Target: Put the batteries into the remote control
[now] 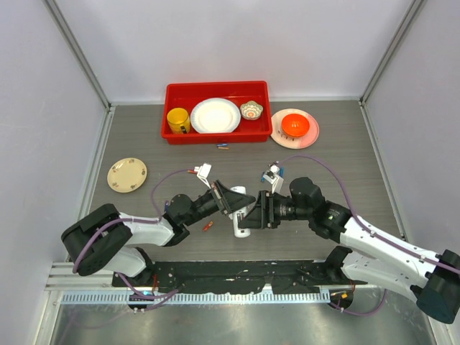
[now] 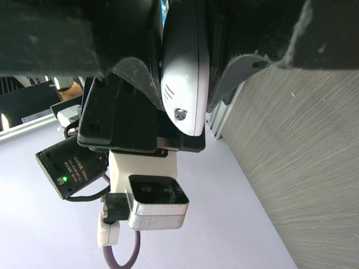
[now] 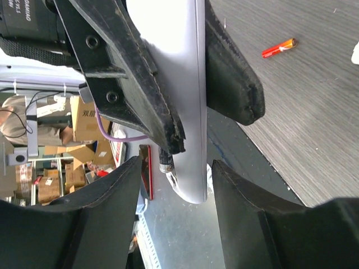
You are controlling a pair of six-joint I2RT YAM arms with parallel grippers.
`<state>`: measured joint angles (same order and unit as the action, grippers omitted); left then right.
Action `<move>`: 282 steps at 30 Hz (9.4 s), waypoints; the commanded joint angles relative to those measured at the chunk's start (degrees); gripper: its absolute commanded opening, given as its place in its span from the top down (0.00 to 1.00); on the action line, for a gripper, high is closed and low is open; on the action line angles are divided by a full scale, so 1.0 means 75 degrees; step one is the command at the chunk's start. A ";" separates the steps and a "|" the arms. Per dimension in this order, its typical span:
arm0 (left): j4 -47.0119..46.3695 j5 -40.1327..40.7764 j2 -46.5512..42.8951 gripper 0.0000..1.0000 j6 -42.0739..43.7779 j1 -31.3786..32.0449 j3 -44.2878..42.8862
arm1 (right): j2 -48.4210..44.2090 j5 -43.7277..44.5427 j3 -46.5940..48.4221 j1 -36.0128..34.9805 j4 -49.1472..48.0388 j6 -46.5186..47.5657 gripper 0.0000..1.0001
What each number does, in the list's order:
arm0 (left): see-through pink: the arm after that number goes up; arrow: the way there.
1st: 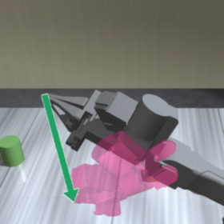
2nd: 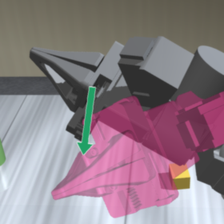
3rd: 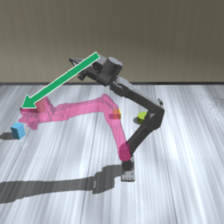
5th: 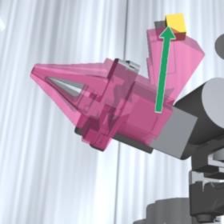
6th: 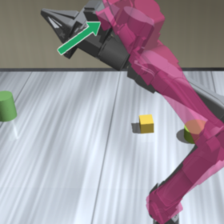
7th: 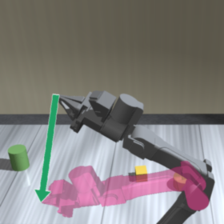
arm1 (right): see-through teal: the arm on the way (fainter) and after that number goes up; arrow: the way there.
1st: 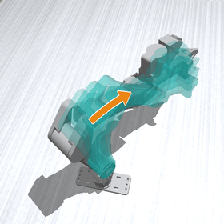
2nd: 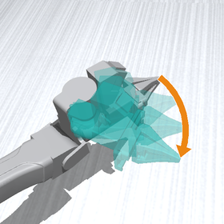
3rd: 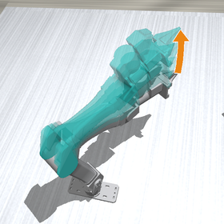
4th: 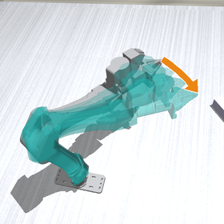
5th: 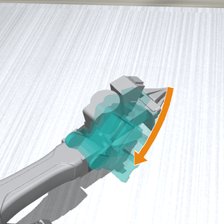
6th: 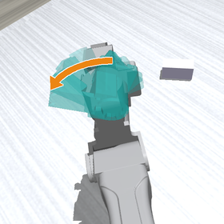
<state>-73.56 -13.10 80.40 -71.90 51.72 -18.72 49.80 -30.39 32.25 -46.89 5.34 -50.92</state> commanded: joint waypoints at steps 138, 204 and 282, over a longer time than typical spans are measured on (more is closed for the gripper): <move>-0.2005 -0.0081 -0.0197 1.00 -0.0082 0.0053 -0.0152 | 0.0192 0.0548 -0.0409 0.0053 -0.1181 -0.0114 0.64; -0.2005 -0.1966 0.0424 0.48 -0.1077 -0.1130 -0.0281 | 0.0134 -0.1432 -0.0692 0.0509 -0.1946 -0.0126 0.99; 0.2050 -0.0972 -0.4239 1.00 0.0762 -0.1506 0.1465 | 0.6894 0.6548 0.4863 0.1940 0.2181 0.2862 0.61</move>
<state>-57.47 -19.55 50.04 -66.81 40.58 -8.49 98.28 17.34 64.23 -33.47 19.81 -31.88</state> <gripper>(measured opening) 0.272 0.411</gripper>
